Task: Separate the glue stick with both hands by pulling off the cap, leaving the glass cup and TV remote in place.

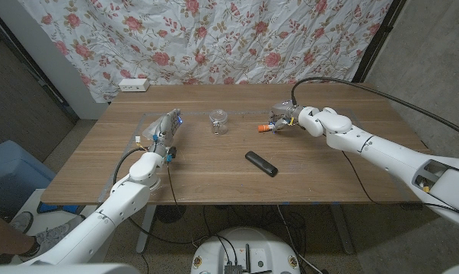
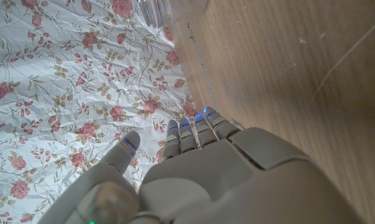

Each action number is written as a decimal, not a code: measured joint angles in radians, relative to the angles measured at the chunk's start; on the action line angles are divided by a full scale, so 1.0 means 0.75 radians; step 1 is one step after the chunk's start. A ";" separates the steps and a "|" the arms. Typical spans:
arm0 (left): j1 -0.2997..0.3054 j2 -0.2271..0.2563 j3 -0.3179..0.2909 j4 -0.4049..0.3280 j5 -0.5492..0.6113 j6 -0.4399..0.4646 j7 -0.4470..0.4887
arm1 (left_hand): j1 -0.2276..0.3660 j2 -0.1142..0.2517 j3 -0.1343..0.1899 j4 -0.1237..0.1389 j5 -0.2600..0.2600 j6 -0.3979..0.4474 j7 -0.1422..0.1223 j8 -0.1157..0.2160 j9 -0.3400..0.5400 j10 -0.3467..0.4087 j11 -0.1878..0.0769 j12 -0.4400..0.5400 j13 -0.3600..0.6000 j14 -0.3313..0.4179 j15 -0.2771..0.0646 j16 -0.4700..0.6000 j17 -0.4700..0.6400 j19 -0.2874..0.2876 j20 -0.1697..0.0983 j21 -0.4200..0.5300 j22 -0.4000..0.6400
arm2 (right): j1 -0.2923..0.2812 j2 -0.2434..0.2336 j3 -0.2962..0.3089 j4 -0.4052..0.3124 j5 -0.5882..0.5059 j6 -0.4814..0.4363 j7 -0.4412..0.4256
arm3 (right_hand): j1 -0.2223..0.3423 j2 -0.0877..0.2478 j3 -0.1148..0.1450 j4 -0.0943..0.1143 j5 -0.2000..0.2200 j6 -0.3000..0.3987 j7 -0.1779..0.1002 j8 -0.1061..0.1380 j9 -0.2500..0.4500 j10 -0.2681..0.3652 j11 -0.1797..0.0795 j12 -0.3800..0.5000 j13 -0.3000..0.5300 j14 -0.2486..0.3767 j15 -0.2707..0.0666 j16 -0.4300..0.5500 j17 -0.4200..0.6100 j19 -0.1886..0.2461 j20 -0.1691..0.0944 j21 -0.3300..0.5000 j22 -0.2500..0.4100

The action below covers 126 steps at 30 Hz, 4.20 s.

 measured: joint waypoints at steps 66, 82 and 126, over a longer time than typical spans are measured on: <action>0.033 0.074 0.036 -0.341 0.210 0.099 0.056 | 0.258 -0.012 0.007 -0.427 -0.031 0.210 -0.081 0.021 0.000 0.184 -0.107 0.005 0.000 0.108 -0.055 0.000 -0.002 0.110 -0.010 0.000 -0.003 | -0.327 -0.132 0.291 -0.537 0.100 -0.290 -0.103 | -0.003 0.027 -0.040 0.000 -0.014 -0.001 -0.001 -0.039 -0.005 0.021 -0.003 -0.024 0.005 -0.043 0.005 -0.011 -0.010 0.009 0.024 -0.004 0.000; -0.049 0.092 0.091 -0.325 0.257 0.104 -0.041 | 0.360 -0.103 0.005 -0.429 -0.026 0.247 -0.134 0.031 0.007 0.243 -0.152 0.005 0.004 0.122 -0.059 0.000 -0.002 0.110 -0.010 0.000 -0.003 | -0.362 -0.162 0.330 -0.576 0.124 -0.239 -0.179 | -0.004 0.027 -0.040 0.000 -0.015 -0.001 -0.001 -0.048 -0.006 0.021 -0.002 -0.025 0.005 -0.042 0.004 -0.011 -0.016 0.009 0.024 -0.004 0.000; -0.300 0.156 0.232 -0.175 0.296 0.097 -0.407 | 0.607 -0.311 -0.019 -0.426 -0.021 0.151 -0.141 0.016 0.006 0.195 -0.152 -0.010 0.007 0.012 -0.050 -0.008 0.001 0.033 -0.005 -0.016 -0.003 | -0.424 -0.191 0.362 -0.627 0.001 -0.177 -0.241 | -0.004 0.027 -0.040 0.000 -0.005 -0.001 -0.001 -0.065 -0.005 0.021 -0.002 -0.031 0.005 -0.021 -0.003 -0.031 -0.016 0.024 0.009 -0.004 0.000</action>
